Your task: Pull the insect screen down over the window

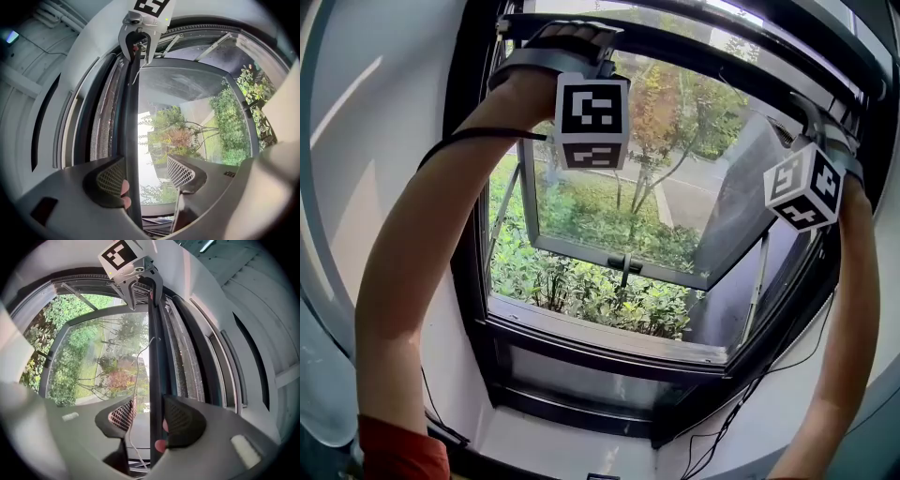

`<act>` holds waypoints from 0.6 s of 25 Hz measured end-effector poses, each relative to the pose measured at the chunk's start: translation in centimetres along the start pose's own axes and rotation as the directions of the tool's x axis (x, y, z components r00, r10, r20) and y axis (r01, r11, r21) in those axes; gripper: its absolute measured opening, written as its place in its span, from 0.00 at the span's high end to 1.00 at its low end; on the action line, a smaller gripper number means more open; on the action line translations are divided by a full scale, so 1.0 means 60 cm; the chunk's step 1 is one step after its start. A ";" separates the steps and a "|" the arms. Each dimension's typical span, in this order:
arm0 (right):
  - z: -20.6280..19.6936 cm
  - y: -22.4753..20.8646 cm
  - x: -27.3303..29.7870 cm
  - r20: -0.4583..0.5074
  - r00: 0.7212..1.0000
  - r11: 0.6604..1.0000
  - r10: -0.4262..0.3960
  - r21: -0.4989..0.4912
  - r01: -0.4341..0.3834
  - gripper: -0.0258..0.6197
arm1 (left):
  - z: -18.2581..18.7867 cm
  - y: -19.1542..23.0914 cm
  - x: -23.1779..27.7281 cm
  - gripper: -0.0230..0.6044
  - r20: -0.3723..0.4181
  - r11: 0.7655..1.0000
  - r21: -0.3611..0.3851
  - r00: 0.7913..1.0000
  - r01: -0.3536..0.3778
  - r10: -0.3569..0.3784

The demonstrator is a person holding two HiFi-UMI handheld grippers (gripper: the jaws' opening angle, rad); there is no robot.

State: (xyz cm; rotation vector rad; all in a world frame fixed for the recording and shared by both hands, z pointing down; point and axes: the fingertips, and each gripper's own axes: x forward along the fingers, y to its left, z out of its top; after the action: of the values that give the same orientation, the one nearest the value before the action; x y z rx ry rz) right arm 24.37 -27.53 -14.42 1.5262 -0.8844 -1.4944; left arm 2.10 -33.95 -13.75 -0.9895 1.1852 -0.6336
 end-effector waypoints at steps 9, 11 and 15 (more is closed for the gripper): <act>0.005 0.029 -0.014 0.013 0.999 0.999 0.045 -0.001 -0.045 0.68 | -0.002 -0.029 -0.013 0.53 0.012 1.000 -0.005 1.000 0.029 -0.029; 0.007 0.033 -0.017 0.014 0.998 0.998 0.059 0.005 -0.059 0.68 | -0.003 -0.031 -0.017 0.53 0.012 0.999 -0.005 0.999 0.034 -0.034; 0.002 0.044 -0.028 0.011 0.996 0.996 0.088 0.008 -0.088 0.69 | 0.004 -0.041 -0.027 0.53 0.021 0.999 -0.001 0.999 0.050 -0.050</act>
State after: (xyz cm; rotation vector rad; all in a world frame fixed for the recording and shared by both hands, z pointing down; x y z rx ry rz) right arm 24.31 -27.17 -11.32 1.4675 -0.9531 -1.4388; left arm 2.08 -33.65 -10.81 -1.0269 1.1460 -0.6606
